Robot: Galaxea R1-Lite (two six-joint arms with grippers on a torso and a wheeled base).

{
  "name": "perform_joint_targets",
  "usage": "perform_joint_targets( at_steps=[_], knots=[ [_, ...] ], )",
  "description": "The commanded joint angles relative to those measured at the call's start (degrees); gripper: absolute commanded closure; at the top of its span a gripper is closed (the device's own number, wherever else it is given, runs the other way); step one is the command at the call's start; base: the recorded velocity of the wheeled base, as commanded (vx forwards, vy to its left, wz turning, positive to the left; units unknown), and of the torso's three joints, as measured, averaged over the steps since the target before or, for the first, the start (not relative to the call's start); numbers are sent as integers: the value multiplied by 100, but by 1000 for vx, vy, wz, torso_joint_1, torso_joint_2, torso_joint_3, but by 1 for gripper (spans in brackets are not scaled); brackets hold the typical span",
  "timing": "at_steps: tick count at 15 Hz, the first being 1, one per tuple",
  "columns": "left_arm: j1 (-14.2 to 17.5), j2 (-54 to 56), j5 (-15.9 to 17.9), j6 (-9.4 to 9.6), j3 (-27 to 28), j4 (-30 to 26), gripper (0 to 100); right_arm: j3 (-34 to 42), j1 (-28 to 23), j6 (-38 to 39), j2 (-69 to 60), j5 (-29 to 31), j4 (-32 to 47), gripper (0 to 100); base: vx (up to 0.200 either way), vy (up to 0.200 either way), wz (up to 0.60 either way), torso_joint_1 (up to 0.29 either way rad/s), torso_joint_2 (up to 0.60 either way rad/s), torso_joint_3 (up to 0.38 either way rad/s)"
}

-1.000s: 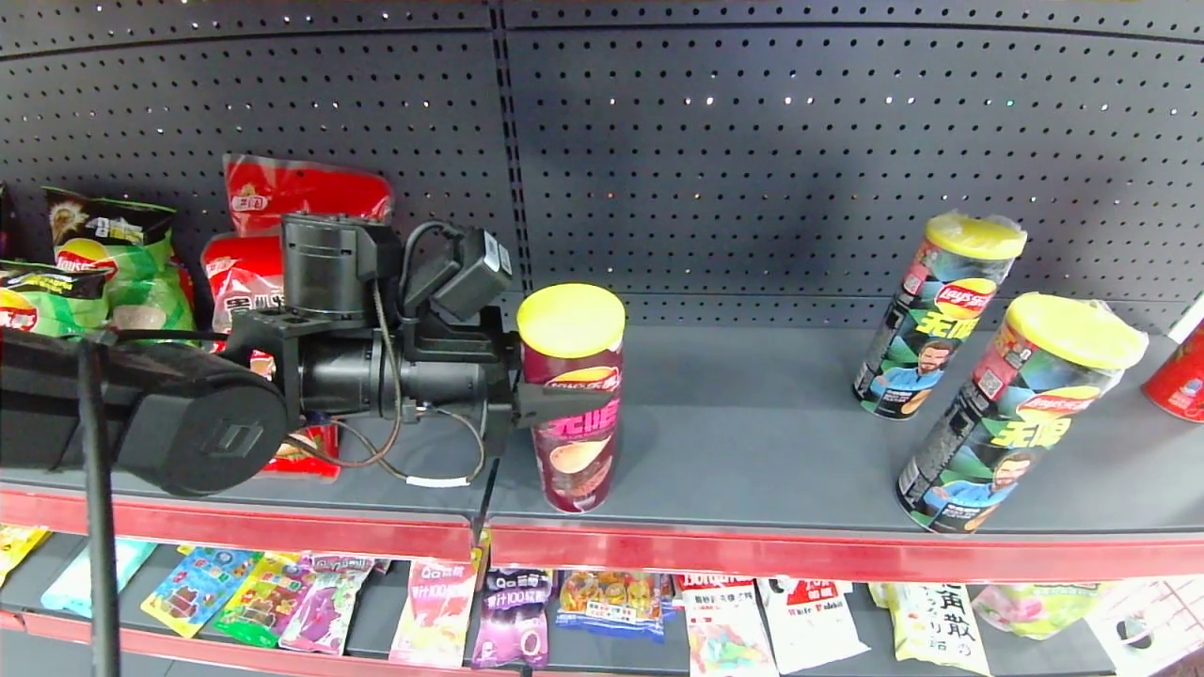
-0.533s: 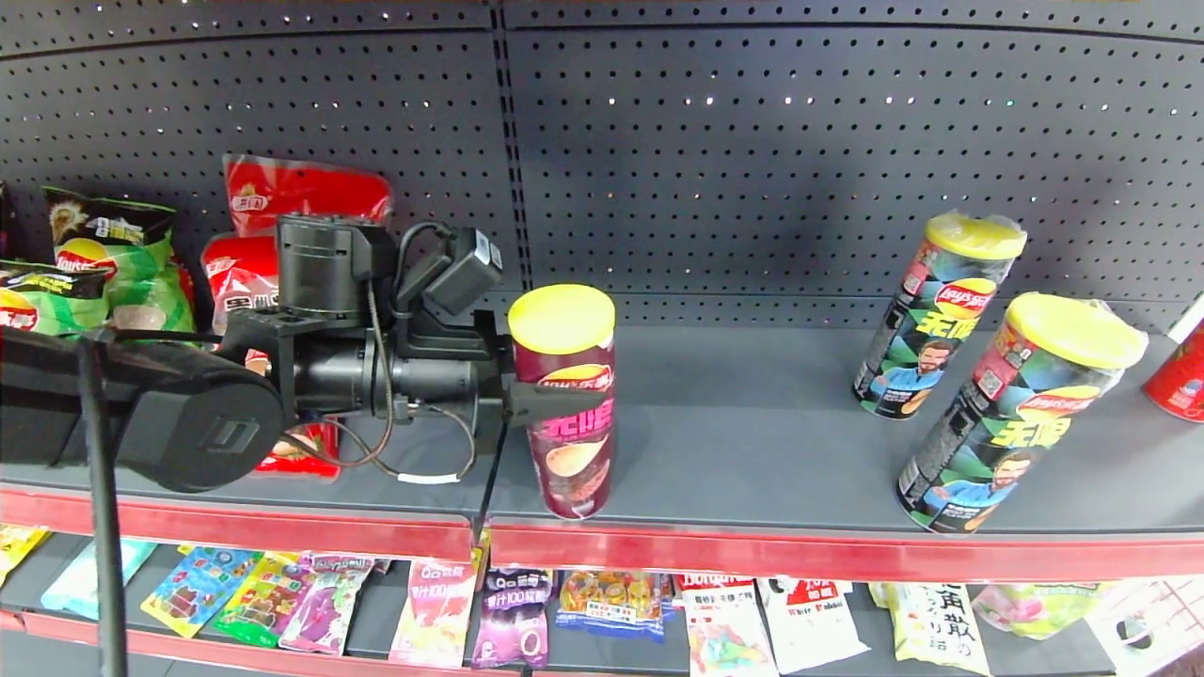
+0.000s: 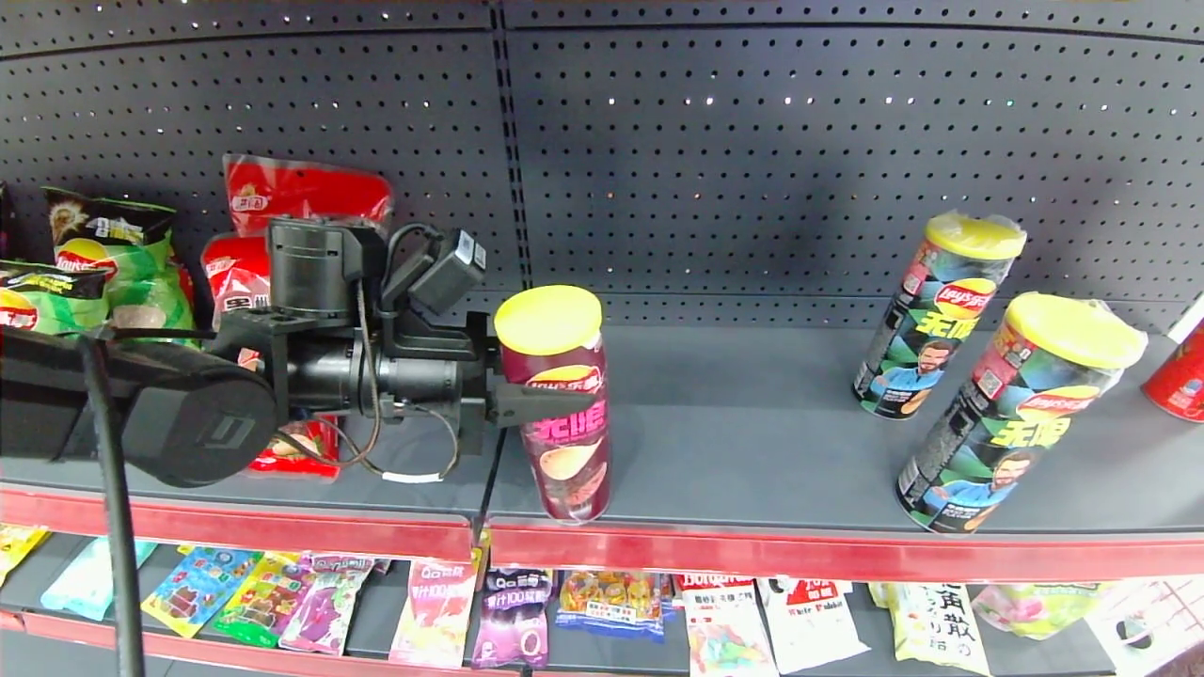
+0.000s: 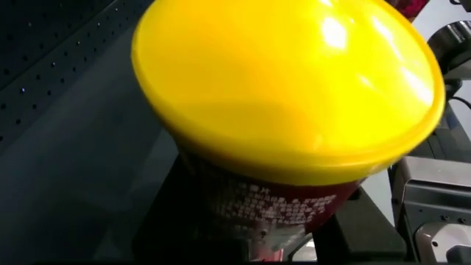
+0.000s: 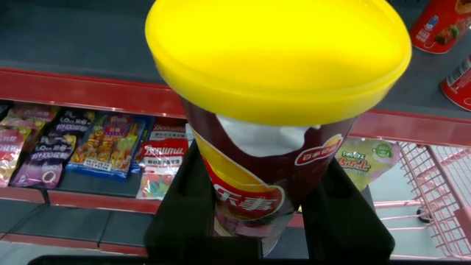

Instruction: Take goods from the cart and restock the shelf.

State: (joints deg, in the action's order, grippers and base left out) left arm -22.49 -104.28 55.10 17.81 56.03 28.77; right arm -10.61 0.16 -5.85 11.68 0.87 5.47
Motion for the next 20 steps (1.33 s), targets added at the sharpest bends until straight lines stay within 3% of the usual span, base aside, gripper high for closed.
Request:
perform_joint_targets(
  at_steps=[1,3,4,10,13,16,17,20],
  knots=[
    [52,-75,-8,12,-4,-3,100,15,2,-4,10,1,-2,100,0,0,0,0,0,0],
    [52,-101,1,30,-4,-3,100,15,2,-4,19,1,-2,100,0,0,0,0,0,0],
    [52,-154,9,30,31,6,0,32,2,-4,19,1,-2,100,0,0,0,0,0,0],
    [52,-181,71,30,49,6,0,32,2,-4,124,-7,-2,100,0,0,0,0,0,0],
    [500,118,1,100,-356,6,0,-144,11,-13,441,-412,-2,100,0,0,0,0,0,0],
    [1019,927,-96,73,-1191,-12,0,-442,11,-30,968,-1176,-2,100,0,0,0,0,0,0],
    [1309,1261,-210,65,-1498,-12,0,-609,11,-39,1161,-1686,-2,100,0,0,0,0,0,0],
    [1722,2157,-219,12,-2483,-29,0,-1269,230,-83,1847,-2504,-2,100,0,0,0,0,0,0]
  ],
)
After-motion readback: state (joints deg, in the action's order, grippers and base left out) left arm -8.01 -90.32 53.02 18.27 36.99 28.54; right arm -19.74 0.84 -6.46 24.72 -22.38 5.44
